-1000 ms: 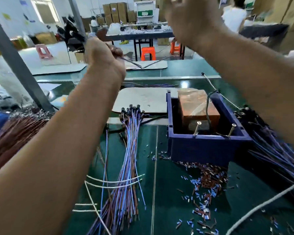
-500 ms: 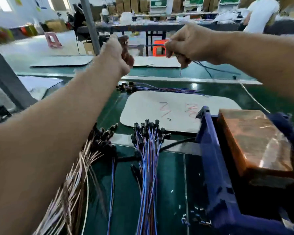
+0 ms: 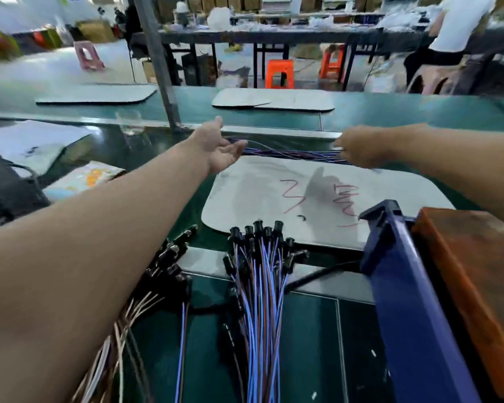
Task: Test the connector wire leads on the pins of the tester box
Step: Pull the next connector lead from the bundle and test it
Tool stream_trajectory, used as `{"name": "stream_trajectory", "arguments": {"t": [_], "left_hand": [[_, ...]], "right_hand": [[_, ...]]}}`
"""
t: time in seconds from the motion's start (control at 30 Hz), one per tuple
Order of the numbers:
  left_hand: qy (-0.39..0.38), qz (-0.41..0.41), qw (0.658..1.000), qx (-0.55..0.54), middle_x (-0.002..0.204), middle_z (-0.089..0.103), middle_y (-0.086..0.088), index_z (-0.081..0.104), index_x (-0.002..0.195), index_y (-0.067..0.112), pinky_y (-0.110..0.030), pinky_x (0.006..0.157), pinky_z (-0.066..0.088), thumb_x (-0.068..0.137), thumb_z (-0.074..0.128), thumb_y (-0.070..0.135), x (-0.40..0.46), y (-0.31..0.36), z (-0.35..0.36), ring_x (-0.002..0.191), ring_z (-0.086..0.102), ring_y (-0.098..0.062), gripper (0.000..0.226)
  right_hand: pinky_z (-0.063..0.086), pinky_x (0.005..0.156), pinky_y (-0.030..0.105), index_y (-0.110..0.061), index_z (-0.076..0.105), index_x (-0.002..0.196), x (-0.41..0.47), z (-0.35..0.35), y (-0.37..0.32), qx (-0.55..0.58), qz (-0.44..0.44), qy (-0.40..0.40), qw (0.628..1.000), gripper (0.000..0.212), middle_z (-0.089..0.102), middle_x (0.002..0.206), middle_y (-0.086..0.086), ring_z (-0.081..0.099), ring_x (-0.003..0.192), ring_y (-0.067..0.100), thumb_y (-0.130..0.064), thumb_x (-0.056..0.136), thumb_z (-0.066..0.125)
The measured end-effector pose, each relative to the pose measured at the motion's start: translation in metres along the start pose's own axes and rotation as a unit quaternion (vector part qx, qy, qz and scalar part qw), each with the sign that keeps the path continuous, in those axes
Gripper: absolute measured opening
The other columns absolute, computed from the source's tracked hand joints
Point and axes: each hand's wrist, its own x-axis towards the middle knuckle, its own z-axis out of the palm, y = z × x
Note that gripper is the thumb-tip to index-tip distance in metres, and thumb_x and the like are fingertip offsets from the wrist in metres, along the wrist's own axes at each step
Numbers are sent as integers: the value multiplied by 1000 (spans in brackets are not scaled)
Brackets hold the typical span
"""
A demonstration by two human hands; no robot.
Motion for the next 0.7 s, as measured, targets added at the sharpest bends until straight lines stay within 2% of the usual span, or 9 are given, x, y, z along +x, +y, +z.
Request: {"name": "stream_trajectory", "arguments": {"t": [0.1, 0.23, 0.3, 0.4, 0.47, 0.53, 0.63, 0.67, 0.7], "left_hand": [[60, -3, 996, 72, 111, 60, -23, 41, 125, -2, -30, 79, 61, 109, 42, 41, -23, -1, 6, 93, 66, -28, 46], [99, 67, 959, 258, 82, 64, -8, 56, 98, 8, -21, 50, 45, 105, 42, 25, -83, -15, 14, 58, 56, -17, 23], [80, 115, 898, 417, 84, 67, -9, 62, 98, 6, -22, 50, 39, 102, 49, 21, -119, -31, 14, 55, 56, -18, 20], [80, 166, 742, 644, 89, 68, -12, 65, 95, 7, -29, 64, 43, 92, 61, 25, -176, -62, 5, 76, 62, -30, 19], [120, 179, 665, 715, 77, 58, -10, 57, 77, 11, -30, 70, 42, 86, 66, 30, -217, -88, -6, 80, 57, -33, 23], [129, 191, 634, 738, 73, 56, -8, 45, 66, 13, -31, 71, 40, 86, 72, 41, -249, -112, -16, 81, 58, -36, 43], [122, 163, 649, 733, 110, 67, -13, 63, 96, 9, -33, 76, 48, 84, 78, 53, -281, -145, -22, 105, 67, -34, 48], [126, 163, 699, 685, 122, 67, -15, 65, 115, 7, -32, 79, 53, 86, 79, 46, -293, -156, -24, 109, 69, -29, 50], [109, 166, 783, 590, 129, 65, -18, 63, 128, 5, -30, 81, 58, 87, 77, 36, -302, -162, -24, 107, 72, -22, 53]], "right_hand": [[45, 98, 39, -1, 48, 141, -8, -6, 6, -15, -2, 26, 1000, 39, 56, 139, 24, 55, 124, 40, -18, 106, 51], [40, 108, 37, -12, 52, 150, -52, -42, -11, 57, -46, 35, 997, 46, 56, 148, 12, 53, 133, 33, -26, 106, 56], [47, 98, 35, -15, 62, 141, -83, -61, -32, 117, -72, 49, 989, 38, 66, 137, 7, 64, 114, 25, -27, 104, 61], [59, 64, 29, -13, 65, 132, -135, -84, -71, 206, -106, 45, 972, 31, 74, 109, 5, 74, 72, 11, -25, 104, 64], [63, 62, 32, -15, 65, 133, -177, -94, -100, 216, -133, 46, 966, 31, 75, 103, 6, 75, 71, 14, -27, 104, 64], [62, 67, 32, -19, 69, 127, -225, -99, -127, 172, -155, 100, 968, 27, 77, 96, 4, 74, 68, 15, -31, 102, 64], [51, 55, 23, -20, 79, 104, -289, -91, -164, 209, -173, 169, 948, 17, 77, 86, 0, 67, 63, 9, -27, 97, 65], [48, 47, 19, -18, 79, 98, -309, -83, -176, 251, -168, 160, 940, 17, 76, 81, 1, 66, 59, 7, -23, 96, 64], [46, 44, 15, -17, 80, 94, -325, -75, -185, 287, -160, 151, 932, 18, 76, 78, 2, 64, 55, 7, -20, 96, 62]]}}
